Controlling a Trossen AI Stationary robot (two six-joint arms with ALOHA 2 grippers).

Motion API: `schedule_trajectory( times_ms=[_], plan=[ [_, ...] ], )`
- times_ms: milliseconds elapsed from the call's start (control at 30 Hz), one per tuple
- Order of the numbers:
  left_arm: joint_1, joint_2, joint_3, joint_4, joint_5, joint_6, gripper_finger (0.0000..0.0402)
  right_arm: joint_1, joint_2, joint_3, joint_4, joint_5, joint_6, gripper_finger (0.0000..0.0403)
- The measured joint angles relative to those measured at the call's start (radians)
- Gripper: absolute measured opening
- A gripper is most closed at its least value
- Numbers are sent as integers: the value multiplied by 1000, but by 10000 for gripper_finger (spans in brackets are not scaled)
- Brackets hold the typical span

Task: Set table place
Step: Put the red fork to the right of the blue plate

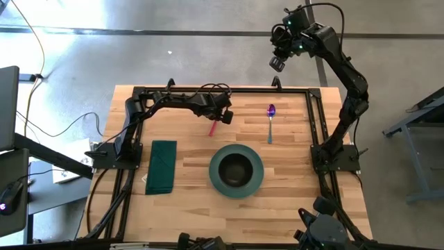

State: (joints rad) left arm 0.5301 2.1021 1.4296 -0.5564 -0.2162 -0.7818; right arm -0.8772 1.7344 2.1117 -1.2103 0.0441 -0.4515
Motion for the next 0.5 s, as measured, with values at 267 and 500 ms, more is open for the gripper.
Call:
schedule_trajectory(
  times_ms=[267,500],
  plan=[
    [0,0,-1,19,0,-15,1,0,0,0,3,0,0,66],
    [0,6,48,20,-6,-4,30,0,0,0,3,0,0,66]
  ],
)
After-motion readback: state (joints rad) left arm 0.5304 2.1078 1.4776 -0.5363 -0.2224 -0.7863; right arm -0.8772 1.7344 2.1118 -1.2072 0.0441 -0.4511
